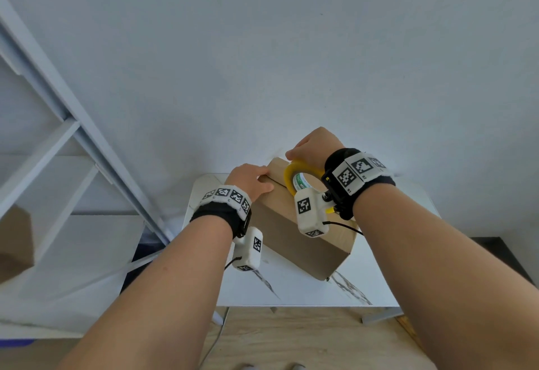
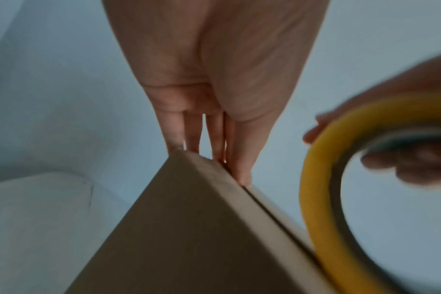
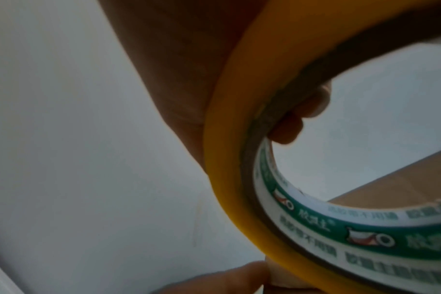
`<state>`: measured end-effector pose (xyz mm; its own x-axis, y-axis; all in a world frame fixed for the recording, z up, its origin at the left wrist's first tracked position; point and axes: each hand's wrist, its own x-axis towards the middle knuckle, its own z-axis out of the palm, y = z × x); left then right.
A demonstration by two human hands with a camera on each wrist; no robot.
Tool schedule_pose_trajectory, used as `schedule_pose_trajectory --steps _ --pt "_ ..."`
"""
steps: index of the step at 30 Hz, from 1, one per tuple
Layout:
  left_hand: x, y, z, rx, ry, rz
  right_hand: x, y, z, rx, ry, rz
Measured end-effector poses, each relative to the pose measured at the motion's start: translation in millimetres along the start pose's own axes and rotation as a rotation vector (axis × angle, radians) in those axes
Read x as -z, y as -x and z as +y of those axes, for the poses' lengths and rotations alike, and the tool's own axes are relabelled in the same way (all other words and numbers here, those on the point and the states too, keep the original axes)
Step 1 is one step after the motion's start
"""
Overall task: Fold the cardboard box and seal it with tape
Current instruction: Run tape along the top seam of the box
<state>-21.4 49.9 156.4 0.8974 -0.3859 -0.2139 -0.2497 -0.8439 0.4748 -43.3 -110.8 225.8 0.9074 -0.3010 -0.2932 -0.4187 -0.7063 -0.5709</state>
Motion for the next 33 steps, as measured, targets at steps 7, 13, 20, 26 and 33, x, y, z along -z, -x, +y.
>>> schedule_pose_trajectory --steps 7,13,20,26,33 --pt "30.2 -2.1 -1.1 0.055 0.517 0.099 -8.4 -2.1 -7.8 0.032 0.157 -0.007" --pt "41.4 -1.2 5.9 0.06 0.599 0.002 -12.2 -6.2 -11.0 0.027 0.195 0.019" --pt "36.8 -4.0 -1.0 0.077 0.568 0.058 -8.8 -1.2 -12.0 0.049 0.224 0.002" --pt "33.9 -9.0 6.9 0.126 0.658 0.074 -4.5 1.3 -10.6 0.111 0.285 -0.009" --pt "29.1 -7.7 8.4 0.149 0.609 0.073 1.1 9.3 -8.3 0.082 0.199 -0.012"
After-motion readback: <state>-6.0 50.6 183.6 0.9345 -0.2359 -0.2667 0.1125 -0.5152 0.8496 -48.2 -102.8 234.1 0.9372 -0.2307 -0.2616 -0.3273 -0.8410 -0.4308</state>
